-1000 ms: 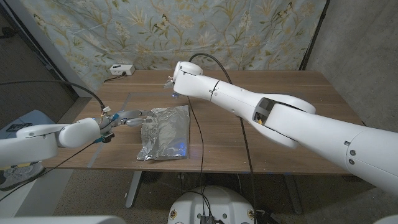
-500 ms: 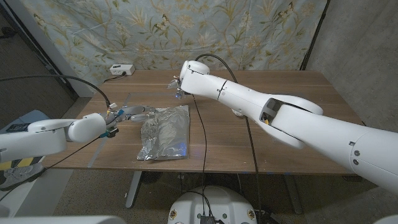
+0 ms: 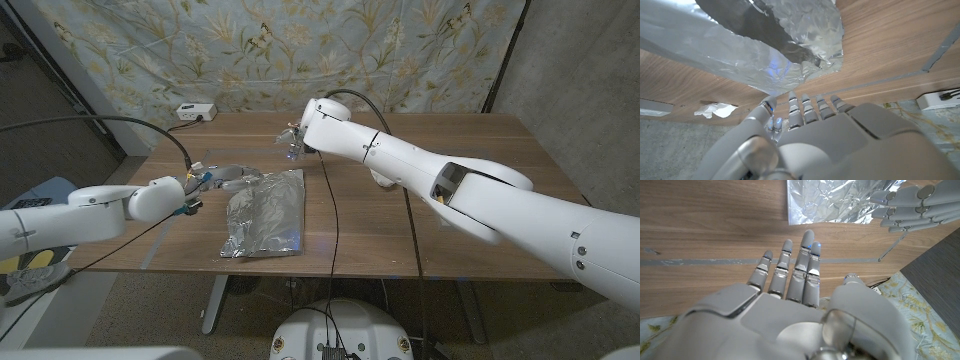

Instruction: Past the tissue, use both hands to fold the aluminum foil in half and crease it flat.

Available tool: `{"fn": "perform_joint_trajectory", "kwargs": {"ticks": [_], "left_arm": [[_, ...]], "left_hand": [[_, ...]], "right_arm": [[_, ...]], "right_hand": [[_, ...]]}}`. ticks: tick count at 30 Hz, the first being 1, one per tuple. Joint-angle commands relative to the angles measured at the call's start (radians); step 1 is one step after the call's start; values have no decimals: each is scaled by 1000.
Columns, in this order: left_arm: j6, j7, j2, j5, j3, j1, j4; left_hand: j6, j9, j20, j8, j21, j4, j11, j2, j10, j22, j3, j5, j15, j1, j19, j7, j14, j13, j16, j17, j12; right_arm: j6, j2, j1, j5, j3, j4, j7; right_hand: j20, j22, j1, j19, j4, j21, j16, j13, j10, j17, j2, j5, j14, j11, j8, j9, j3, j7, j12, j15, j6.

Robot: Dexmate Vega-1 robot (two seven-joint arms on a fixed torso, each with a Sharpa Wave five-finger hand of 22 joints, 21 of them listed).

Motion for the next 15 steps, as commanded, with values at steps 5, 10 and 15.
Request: {"fn": "perform_joint_trajectory", "kwargs": {"ticks": [5,10,15], "left_arm": [[20,-89,-37,31,159,-157,30],[21,-105,-26,36,185,-178,31],[29,-104,-10,35,207,-191,22]], "left_hand": [[2,2,0,7,6,-6,-5,-5,6,1,-7,-5,-8,4,0,-5,9,3,6,-1,5],[5,2,-2,8,5,-7,-4,-5,7,1,-9,-6,-8,5,0,-2,11,3,6,-1,6],[7,2,-3,9,5,-8,-5,-5,9,1,-10,-7,-7,5,0,-3,12,3,6,-1,6]], "right_arm": [[-6,-36,-15,27,23,-22,-20],[-8,-37,-11,29,24,-13,-25],[-10,-40,-10,31,26,-13,-29]], "right_hand": [[-1,4,8,8,-5,3,-3,0,-6,-2,-8,-2,4,0,4,0,3,-2,-2,-2,-5],[-1,4,6,9,-5,3,-5,-1,-11,-2,-7,-3,2,0,3,0,4,-4,-5,-4,-7],[-1,4,5,10,-6,3,-6,-2,-13,-2,-6,-4,2,-1,4,0,5,-3,-6,-3,-8]]}}
